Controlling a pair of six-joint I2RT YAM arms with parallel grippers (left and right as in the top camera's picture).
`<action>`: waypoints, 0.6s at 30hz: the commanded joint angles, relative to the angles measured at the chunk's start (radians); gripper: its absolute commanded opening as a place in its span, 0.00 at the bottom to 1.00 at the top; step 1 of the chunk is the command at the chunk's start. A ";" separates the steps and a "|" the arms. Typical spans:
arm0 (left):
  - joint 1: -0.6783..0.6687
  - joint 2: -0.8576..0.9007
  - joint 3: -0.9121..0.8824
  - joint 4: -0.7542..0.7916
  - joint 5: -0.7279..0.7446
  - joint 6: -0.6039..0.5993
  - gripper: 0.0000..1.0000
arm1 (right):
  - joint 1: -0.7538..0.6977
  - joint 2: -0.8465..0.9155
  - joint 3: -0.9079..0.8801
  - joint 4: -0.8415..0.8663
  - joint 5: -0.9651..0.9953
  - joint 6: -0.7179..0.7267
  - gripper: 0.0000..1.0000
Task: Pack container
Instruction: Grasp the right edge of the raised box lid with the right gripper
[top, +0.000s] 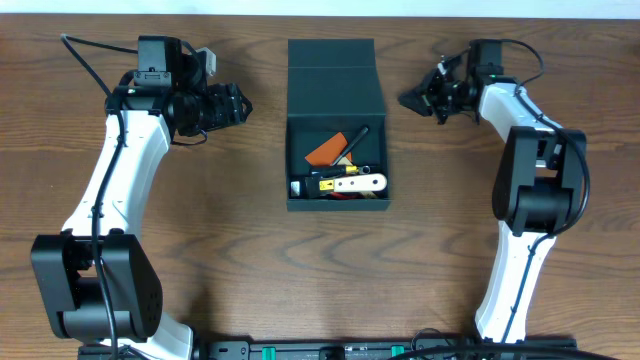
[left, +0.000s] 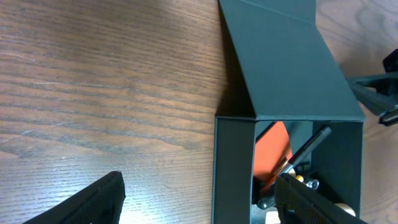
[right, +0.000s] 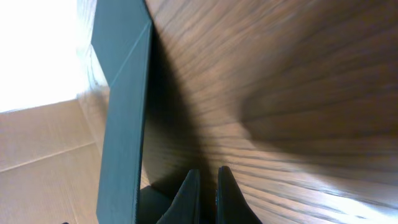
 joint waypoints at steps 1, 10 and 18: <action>0.002 0.005 -0.002 0.006 0.014 -0.013 0.75 | 0.033 0.010 0.001 0.016 -0.005 0.035 0.01; 0.002 0.005 -0.002 0.014 0.013 -0.012 0.75 | 0.058 0.026 0.001 0.040 0.018 0.106 0.01; 0.002 0.005 -0.002 0.024 0.013 -0.013 0.75 | 0.061 0.105 0.001 0.135 -0.056 0.217 0.01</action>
